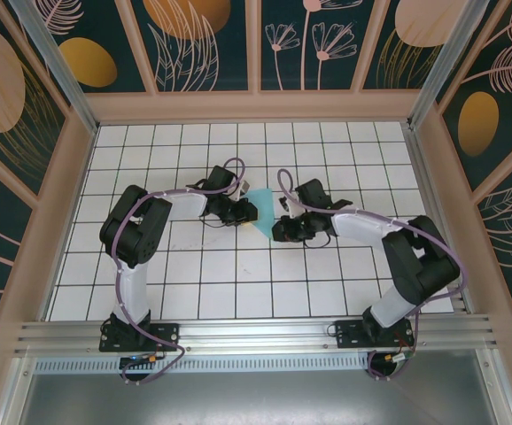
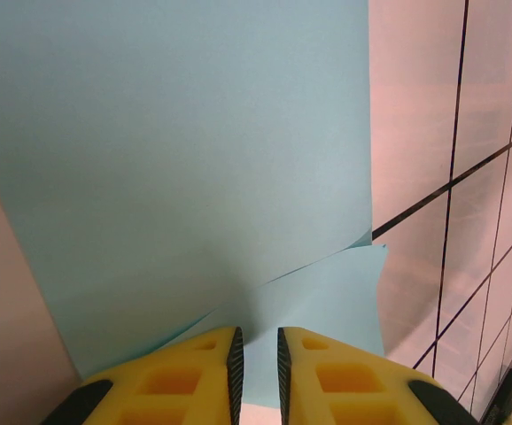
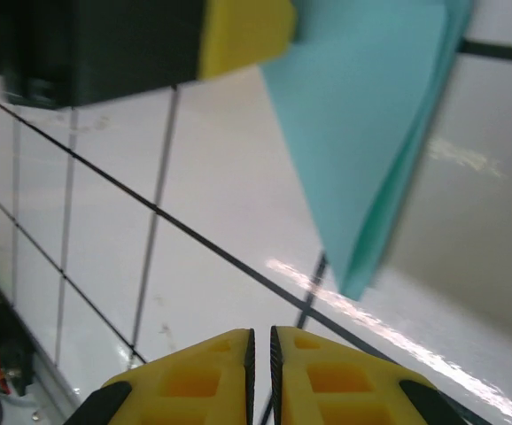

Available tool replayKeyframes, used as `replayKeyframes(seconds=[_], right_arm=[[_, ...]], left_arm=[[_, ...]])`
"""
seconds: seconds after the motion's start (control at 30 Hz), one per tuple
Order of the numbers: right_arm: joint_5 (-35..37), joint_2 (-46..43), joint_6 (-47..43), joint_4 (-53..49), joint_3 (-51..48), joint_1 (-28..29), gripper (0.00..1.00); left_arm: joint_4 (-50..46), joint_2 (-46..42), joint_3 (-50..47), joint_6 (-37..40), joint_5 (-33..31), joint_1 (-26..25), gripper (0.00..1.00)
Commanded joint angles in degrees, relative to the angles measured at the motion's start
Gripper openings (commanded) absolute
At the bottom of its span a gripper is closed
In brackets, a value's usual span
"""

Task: Fold a paper plane with a square sheet of paper (fold left side to right side)
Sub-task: Third fold the triangle at the center of the table.

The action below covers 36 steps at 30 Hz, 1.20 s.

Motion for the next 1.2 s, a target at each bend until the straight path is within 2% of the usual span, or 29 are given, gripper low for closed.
replayKeyframes(seconds=[0.0, 0.33, 0.67, 0.93, 1.17], right_arm=[[-3.45, -0.05, 1.57, 0.95, 2.69, 0.24, 0.17], [2.41, 11.14, 1.95, 0.43, 5.71, 0.03, 0.14], [6.09, 14.34, 2.26, -2.03, 2.24, -0.24, 0.12], [8.2, 15.1, 3.62, -1.88, 0.26, -0.27, 0.07], [9.67, 15.6, 3.1, -2.31, 0.75, -0.21, 0.03]], left_arm=[[-1.6, 2.63, -0.24, 1.84, -5.35, -0.14, 0.22], [-1.51, 2.36, -0.28, 1.75, -5.22, -0.14, 0.22], [-1.42, 1.28, 0.17, 1.75, -4.8, -0.14, 0.23], [0.13, -5.34, -1.49, 0.18, -3.4, -0.31, 0.26], [1.7, -9.21, -3.95, -2.3, -2.62, -3.14, 0.25]])
